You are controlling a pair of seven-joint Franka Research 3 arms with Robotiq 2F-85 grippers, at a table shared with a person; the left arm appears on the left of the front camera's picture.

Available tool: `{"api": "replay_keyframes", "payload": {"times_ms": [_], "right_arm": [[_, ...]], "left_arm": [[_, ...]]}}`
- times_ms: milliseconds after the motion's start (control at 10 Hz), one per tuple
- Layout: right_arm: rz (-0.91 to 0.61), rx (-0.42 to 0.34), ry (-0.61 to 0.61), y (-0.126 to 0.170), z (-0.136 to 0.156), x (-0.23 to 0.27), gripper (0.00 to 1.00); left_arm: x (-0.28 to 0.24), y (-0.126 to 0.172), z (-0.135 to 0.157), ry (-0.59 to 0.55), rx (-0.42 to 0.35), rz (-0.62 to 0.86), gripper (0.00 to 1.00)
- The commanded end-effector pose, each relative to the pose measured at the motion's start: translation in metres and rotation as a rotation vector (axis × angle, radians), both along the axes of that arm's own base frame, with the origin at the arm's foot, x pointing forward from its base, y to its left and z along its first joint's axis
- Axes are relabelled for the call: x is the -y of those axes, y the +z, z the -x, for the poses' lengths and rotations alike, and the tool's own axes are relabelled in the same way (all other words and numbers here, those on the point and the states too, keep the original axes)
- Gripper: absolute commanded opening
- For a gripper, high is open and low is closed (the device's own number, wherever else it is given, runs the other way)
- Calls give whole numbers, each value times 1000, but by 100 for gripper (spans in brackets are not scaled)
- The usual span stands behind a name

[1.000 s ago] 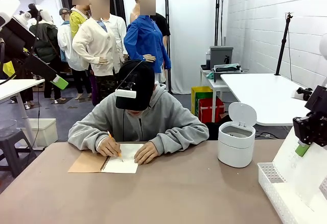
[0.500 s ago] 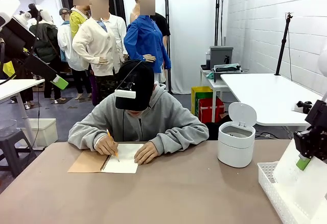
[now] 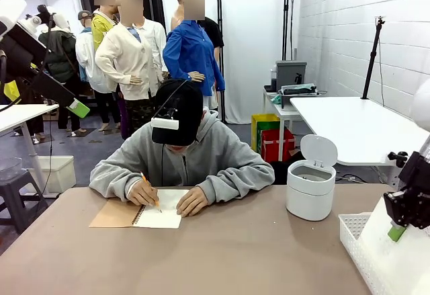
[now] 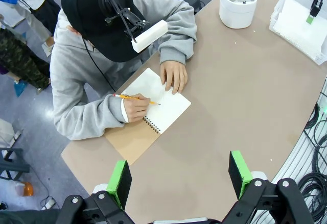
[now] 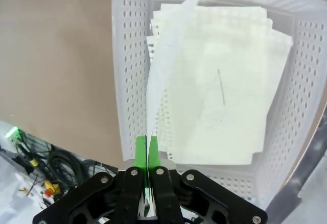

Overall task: Sort the paper based on its condition.
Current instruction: If a person hands you a paper, place it in the Organizing basket , and if it's crumpled, put it in the Trash can.

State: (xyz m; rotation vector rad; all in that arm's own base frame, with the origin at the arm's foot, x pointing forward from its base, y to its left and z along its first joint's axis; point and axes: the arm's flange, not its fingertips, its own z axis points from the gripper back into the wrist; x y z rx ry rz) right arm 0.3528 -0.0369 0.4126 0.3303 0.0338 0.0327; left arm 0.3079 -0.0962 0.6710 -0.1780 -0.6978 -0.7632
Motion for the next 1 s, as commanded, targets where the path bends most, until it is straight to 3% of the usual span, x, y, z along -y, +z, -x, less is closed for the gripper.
{"api": "replay_keyframes", "payload": {"times_ms": [0,200,700,800,900], "right_arm": [[12,-8,1,-24,3,3,0],[12,-54,-52,-33,4,6,0],[104,-42,-140,-10,18,11,92],[111,-33,-147,-6,20,11,100],[134,-23,-153,-1,21,11,100]], "left_arm": [[-1,0,0,-3,-2,7,100],[-1,0,0,-3,-2,7,100],[-1,0,0,-3,-2,7,100],[-1,0,0,-3,-2,7,100],[-1,0,0,-3,-2,7,100]]}}
